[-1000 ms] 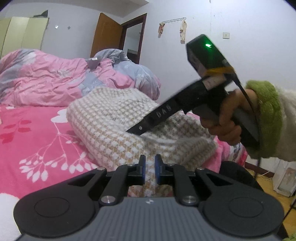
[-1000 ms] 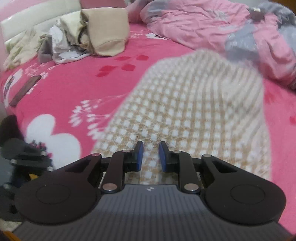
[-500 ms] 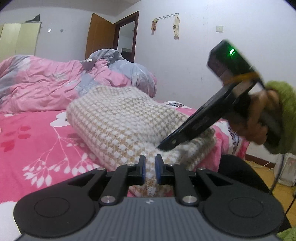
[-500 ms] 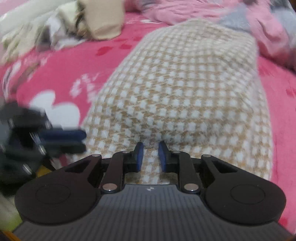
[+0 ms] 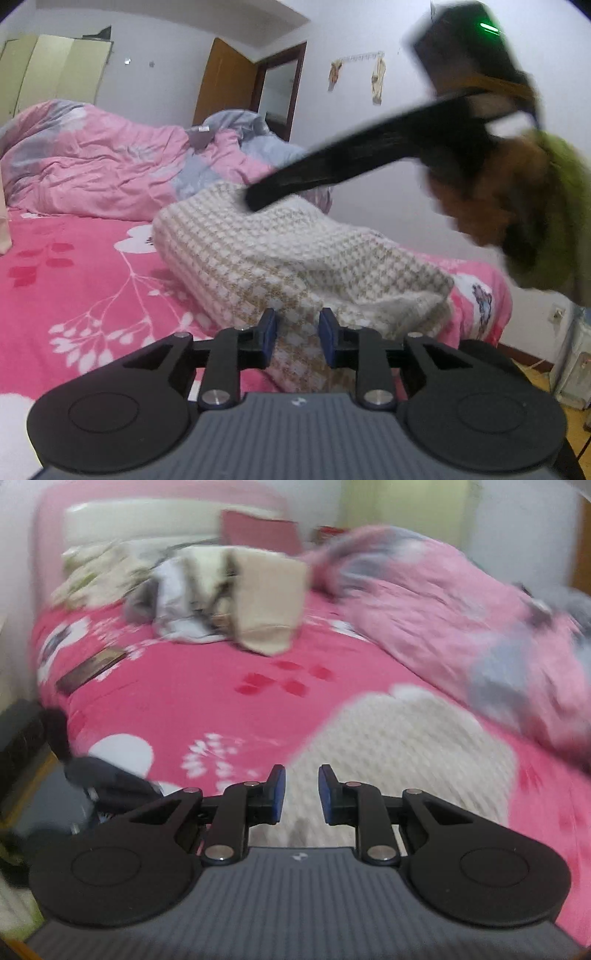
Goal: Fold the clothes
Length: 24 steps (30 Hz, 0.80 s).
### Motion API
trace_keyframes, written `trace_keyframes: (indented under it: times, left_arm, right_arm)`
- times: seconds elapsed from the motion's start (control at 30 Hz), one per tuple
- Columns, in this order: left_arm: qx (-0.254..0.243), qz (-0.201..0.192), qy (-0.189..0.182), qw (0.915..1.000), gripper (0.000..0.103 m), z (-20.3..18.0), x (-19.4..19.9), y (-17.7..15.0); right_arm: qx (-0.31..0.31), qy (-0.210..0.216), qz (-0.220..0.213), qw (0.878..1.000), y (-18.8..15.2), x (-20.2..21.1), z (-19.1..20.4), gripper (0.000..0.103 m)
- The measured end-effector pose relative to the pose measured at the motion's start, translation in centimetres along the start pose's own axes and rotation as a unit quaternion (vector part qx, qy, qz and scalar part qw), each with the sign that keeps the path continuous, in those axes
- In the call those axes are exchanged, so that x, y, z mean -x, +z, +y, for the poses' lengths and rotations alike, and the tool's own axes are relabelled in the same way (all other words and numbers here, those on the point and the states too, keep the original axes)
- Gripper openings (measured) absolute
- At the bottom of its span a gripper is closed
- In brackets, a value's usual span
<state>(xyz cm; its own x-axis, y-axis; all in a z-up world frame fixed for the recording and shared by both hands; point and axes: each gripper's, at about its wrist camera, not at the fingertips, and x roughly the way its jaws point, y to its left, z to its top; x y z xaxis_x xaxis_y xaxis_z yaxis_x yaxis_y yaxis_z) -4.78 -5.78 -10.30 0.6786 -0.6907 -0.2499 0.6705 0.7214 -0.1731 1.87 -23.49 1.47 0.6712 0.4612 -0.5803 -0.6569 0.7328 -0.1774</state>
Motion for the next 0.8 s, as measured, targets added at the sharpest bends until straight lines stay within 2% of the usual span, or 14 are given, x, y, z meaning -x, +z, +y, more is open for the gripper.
trace_keyframes:
  times: [0.07, 0.13, 0.17, 0.23, 0.27, 0.3, 0.4, 0.47, 0.6, 0.73, 0.77, 0.8]
  left_arm:
    - [0.012, -0.006, -0.009, 0.9999, 0.025, 0.4, 0.0, -0.3]
    - [0.013, -0.010, -0.014, 0.9998, 0.025, 0.6, 0.1, -0.5]
    - [0.011, -0.012, -0.015, 0.9998, 0.025, 0.6, 0.1, -0.6]
    - [0.010, -0.013, -0.018, 0.9997, 0.026, 0.6, 0.0, -0.6]
    - [0.011, -0.014, -0.019, 0.9997, 0.026, 0.6, -0.1, -0.6]
    - [0.011, -0.014, -0.021, 0.9996, 0.026, 0.6, -0.1, -0.6]
    - [0.013, -0.013, -0.024, 0.9995, 0.026, 0.6, -0.3, -0.6]
    - [0.011, -0.012, -0.024, 0.9996, 0.026, 0.5, -0.4, -0.5]
    - [0.013, -0.011, -0.026, 0.9995, 0.026, 0.7, -0.4, -0.4]
    - [0.007, -0.011, -0.024, 0.9996, 0.026, 0.5, -0.4, -0.4]
    - [0.007, -0.010, -0.025, 0.9996, 0.026, 0.6, -0.4, -0.4]
    - [0.009, -0.010, -0.025, 0.9996, 0.026, 0.7, -0.4, -0.4]
  right_arm:
    - [0.070, 0.029, 0.015, 0.997, 1.5, -2.6, 1.1, 0.018]
    - [0.146, 0.075, 0.055, 0.985, 2.4, -5.4, 2.3, 0.018]
    - [0.184, 0.092, 0.087, 0.975, 2.6, -6.9, 2.8, 0.018]
    - [0.272, 0.106, 0.158, 0.943, 2.4, -10.2, 3.4, 0.016]
    - [0.306, 0.112, 0.183, 0.927, 2.4, -11.5, 3.2, 0.015]
    - [0.326, 0.119, 0.194, 0.917, 2.8, -12.5, 2.9, 0.015]
    - [0.355, 0.071, 0.215, 0.907, 5.5, -15.7, 1.3, 0.009]
    - [0.354, 0.046, 0.226, 0.906, 6.9, -17.4, 0.1, 0.011]
    - [0.307, -0.017, 0.221, 0.925, 8.2, -18.5, -1.8, 0.000]
    - [0.258, -0.079, 0.216, 0.939, 9.5, -19.6, -3.7, 0.000]
    - [0.245, -0.095, 0.214, 0.941, 9.8, -19.9, -4.2, 0.012]
    - [0.232, -0.111, 0.212, 0.943, 10.1, -20.1, -4.6, 0.018]
